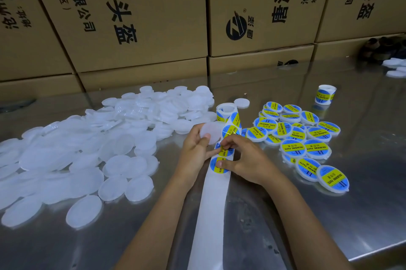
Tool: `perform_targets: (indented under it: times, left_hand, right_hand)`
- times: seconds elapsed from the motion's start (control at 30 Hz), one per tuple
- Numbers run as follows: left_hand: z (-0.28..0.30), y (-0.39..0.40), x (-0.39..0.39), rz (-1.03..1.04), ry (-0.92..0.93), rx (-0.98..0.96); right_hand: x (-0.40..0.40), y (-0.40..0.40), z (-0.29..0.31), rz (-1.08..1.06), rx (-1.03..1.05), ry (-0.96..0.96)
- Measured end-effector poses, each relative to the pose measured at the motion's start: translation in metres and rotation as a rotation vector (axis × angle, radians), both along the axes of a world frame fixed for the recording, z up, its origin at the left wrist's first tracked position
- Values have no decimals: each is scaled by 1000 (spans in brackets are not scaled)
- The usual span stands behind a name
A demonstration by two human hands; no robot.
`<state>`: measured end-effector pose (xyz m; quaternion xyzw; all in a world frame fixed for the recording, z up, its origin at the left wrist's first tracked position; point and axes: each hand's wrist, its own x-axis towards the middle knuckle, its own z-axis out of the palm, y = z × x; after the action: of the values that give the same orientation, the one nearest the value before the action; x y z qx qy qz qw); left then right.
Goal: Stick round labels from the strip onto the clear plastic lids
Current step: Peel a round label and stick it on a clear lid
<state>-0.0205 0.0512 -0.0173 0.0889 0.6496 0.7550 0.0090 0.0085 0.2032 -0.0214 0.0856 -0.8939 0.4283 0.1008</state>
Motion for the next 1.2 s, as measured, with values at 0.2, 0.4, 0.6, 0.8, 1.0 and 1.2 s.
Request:
perform_targets:
  times: [0.2, 0.4, 0.6, 0.8, 1.0, 1.2]
  left_hand:
    - [0, 0, -2, 4, -5, -67]
    - [0, -1, -2, 27, -10, -59]
    - [3, -2, -3, 6, -95, -27]
    - [4, -4, -4, -16, -159, 21]
    - [7, -8, -6, -55, -210, 113]
    - [10, -13, -3, -206, -337, 395]
  right_hand:
    - [-1, 1, 1, -17, 23, 3]
    - [0, 0, 2, -19, 62, 20]
    - [-1, -4, 2, -29, -67, 12]
    - [2, -7, 14, 9, -424, -69]
    - [3, -6, 19, -30, -753, -114]
    - [4, -6, 23, -63, -965, -80]
